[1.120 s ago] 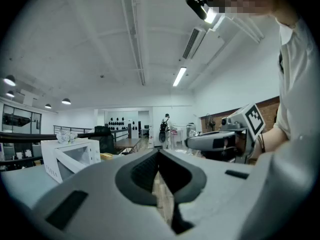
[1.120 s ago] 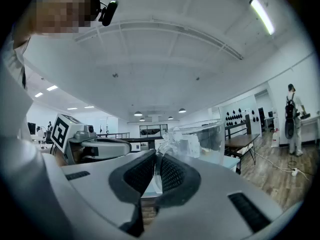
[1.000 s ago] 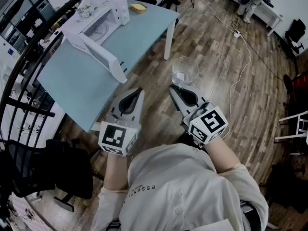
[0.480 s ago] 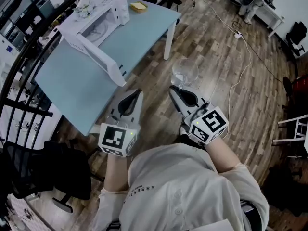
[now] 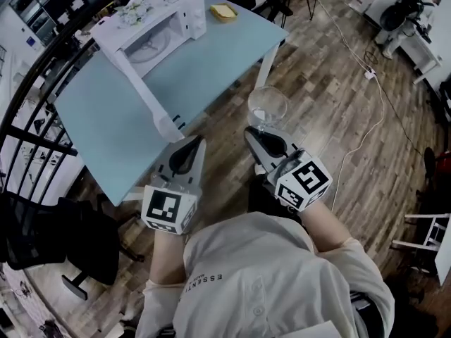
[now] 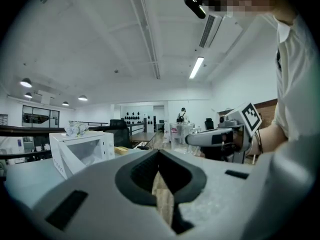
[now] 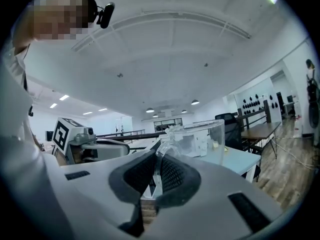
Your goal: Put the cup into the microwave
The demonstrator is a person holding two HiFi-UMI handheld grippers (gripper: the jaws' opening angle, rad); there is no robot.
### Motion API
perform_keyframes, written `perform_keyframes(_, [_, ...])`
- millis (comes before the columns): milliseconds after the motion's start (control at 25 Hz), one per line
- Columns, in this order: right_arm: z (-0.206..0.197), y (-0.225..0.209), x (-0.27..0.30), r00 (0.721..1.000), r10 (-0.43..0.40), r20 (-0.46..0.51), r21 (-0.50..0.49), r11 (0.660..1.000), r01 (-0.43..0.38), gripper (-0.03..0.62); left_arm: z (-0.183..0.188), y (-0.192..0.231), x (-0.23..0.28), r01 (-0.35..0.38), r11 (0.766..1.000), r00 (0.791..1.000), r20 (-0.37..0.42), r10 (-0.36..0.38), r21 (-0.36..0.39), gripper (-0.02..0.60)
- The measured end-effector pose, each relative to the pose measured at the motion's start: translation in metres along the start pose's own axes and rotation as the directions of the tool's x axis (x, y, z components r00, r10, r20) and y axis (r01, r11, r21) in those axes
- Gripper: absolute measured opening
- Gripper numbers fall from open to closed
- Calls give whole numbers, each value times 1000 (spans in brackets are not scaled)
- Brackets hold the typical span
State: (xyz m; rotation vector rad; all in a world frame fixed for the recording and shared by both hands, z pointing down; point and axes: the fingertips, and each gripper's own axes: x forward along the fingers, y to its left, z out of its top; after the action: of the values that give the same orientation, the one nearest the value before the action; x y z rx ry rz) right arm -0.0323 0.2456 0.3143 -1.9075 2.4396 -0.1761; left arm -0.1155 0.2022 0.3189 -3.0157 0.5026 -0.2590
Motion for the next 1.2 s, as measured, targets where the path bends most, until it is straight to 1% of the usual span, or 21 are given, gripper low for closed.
perform_keyframes(120, [5,-44,20,997,75,-7,10,997,-75,23,7,9,42,-42,999,999,-4,42,-9,2])
perform_keyframes(200, [14,-74,35,989,146,-11,33,989,-145,23,13,16,71,-72,997,997,-13,72,-26,2])
perform_keyframes(280, [20,-103,53,977,211,-24,32,977,-210,23,20,27,98,-127,991,992,-26,126,-37,2])
perform_keyframes(360, [25,-132,69,965,259,-37,32,966,-258,23,26,42,123,-201,979,979,-36,200,-44,2])
perform_keyframes(440, [29,-160,84,953,301,-44,33,954,-299,22,29,56,145,-271,960,962,-39,269,-71,2])
perform_keyframes(520, [31,-185,97,939,338,-60,22,941,-337,23,30,66,165,-323,941,946,-47,320,-101,2])
perform_keyframes(640, [30,-215,114,915,392,-91,5,919,-394,23,28,76,190,-390,913,921,-59,385,-119,2])
perform_keyframes(720, [28,-230,126,899,425,-110,-5,904,-428,22,25,80,204,-419,898,908,-68,414,-132,2])
perform_keyframes(840, [25,-247,145,878,460,-130,-16,885,-466,23,20,87,220,-436,887,900,-80,429,-151,2])
perform_keyframes(920, [21,-252,158,862,487,-141,-25,869,-495,23,15,98,225,-464,871,886,-90,456,-161,2])
perform_keyframes(1040, [16,-252,184,827,540,-159,-29,834,-550,23,4,120,229,-512,844,859,-117,499,-159,2])
perform_keyframes(1200, [13,-247,222,769,614,-179,8,782,-623,23,-6,153,237,-540,824,841,-134,524,-169,2])
